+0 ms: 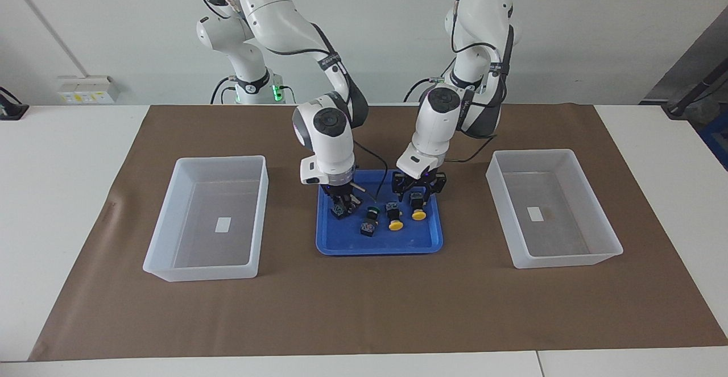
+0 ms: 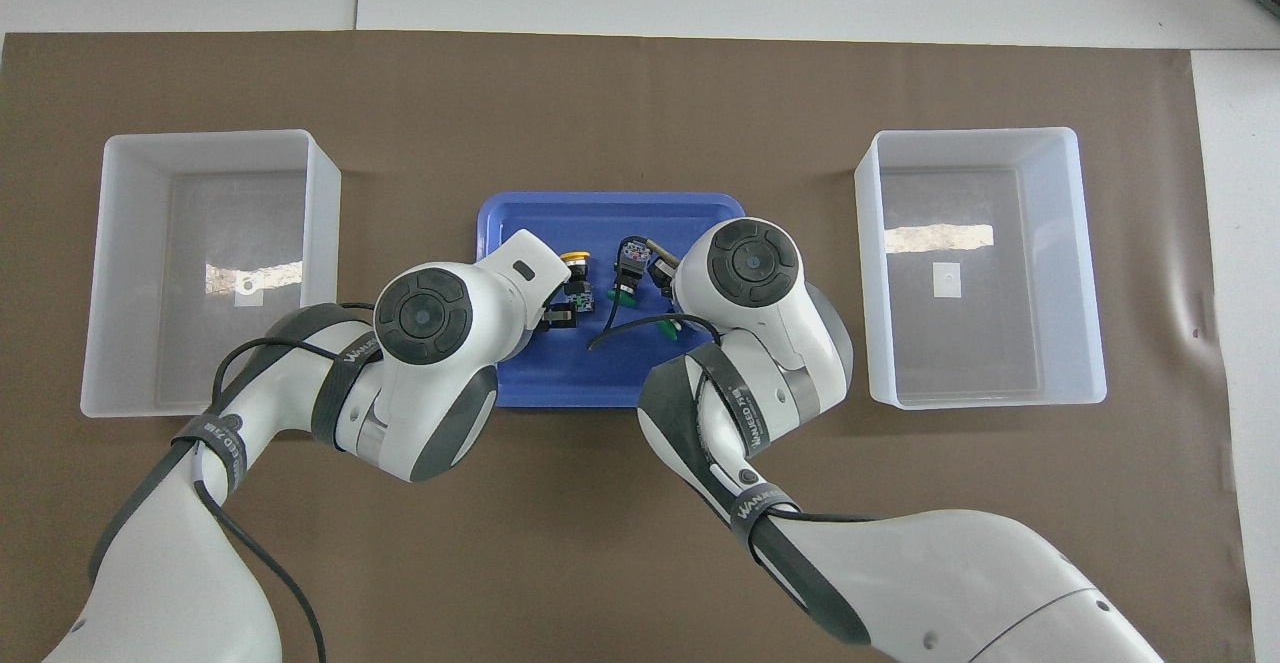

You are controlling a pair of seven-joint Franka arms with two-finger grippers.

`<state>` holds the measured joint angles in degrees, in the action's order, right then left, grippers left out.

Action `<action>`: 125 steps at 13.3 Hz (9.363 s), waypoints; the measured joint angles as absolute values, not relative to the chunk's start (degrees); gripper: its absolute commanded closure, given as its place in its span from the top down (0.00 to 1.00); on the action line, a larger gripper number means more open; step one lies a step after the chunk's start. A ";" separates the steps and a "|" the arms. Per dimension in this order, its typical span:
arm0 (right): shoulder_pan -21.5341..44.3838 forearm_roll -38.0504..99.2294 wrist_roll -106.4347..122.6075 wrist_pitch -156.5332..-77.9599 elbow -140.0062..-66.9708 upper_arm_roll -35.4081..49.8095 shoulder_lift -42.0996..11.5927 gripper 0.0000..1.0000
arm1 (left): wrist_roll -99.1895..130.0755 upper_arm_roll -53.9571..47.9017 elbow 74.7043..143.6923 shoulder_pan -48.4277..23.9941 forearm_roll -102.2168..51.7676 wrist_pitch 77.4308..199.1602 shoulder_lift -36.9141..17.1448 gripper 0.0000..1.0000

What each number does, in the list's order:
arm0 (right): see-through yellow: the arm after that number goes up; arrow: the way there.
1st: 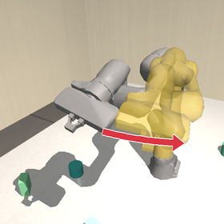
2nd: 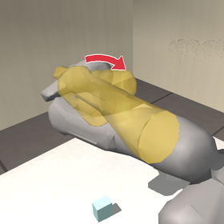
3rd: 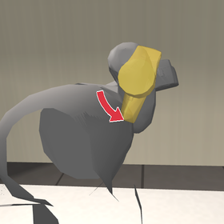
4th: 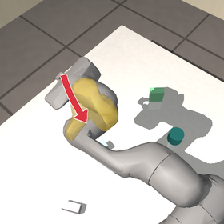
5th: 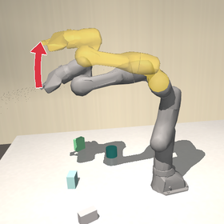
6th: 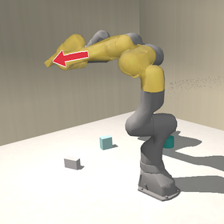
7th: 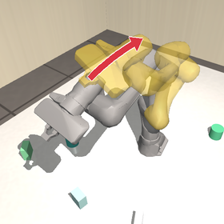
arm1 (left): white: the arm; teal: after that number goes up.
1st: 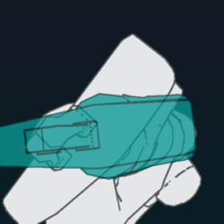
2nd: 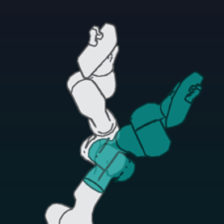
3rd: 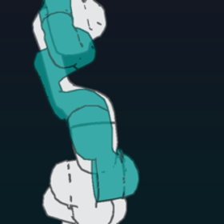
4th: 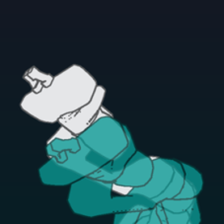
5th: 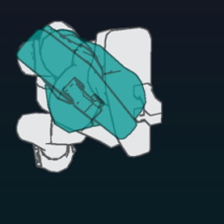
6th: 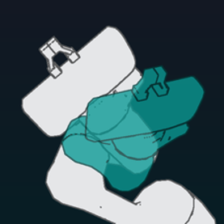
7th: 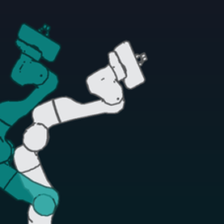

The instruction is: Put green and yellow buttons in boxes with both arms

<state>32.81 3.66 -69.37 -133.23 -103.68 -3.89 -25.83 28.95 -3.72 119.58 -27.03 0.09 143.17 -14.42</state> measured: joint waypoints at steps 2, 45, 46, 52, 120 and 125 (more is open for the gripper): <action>32.22 3.85 -69.36 -128.26 -100.79 -4.12 -24.68 0.00 | 29.16 -3.67 119.59 -27.04 0.09 143.13 -14.46 0.76; 14.72 5.15 -23.09 -125.65 -103.67 -3.36 -14.00 1.00 | 0.85 -1.67 109.85 3.00 0.10 143.35 -17.02 0.00; 17.08 5.14 -27.71 -125.66 -103.64 -3.29 -14.15 1.00 | 0.85 -1.67 109.38 3.08 0.10 143.51 -18.02 0.00; 28.01 5.24 -49.69 -131.16 -101.18 -3.13 -19.50 1.00 | 0.83 -1.74 109.04 4.01 0.10 145.96 -20.94 0.26; 5.04 0.83 -1.14 -115.22 -105.84 -3.79 -4.80 1.00 | 6.72 -0.78 114.39 -6.07 0.12 140.94 -5.97 0.00; 3.57 0.13 -3.03 -102.37 -98.76 -4.25 -1.77 1.00 | -13.84 -0.78 114.68 1.46 0.12 147.44 -9.08 0.00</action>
